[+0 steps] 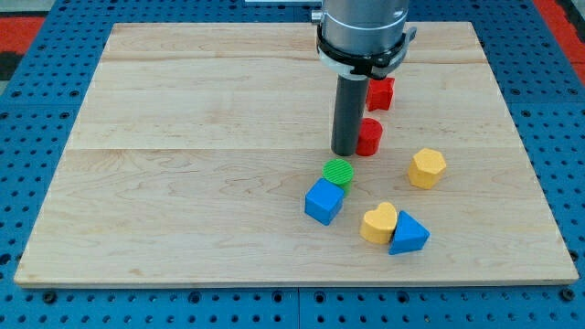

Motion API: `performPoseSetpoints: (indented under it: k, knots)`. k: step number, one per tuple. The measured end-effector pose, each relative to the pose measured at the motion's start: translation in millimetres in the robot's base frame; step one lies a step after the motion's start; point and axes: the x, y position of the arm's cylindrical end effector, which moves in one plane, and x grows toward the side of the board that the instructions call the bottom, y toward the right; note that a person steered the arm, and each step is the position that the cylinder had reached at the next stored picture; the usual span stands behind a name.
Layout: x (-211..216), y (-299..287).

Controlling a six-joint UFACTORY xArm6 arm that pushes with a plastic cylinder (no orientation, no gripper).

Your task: Move the green circle along with blue cube down a bit

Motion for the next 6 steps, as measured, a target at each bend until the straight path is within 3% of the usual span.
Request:
performPoseSetpoints:
  k: [4,5,6]
  knots:
    - [-7.8,21.8]
    - [2.8,-5.6]
    - [16.8,4.9]
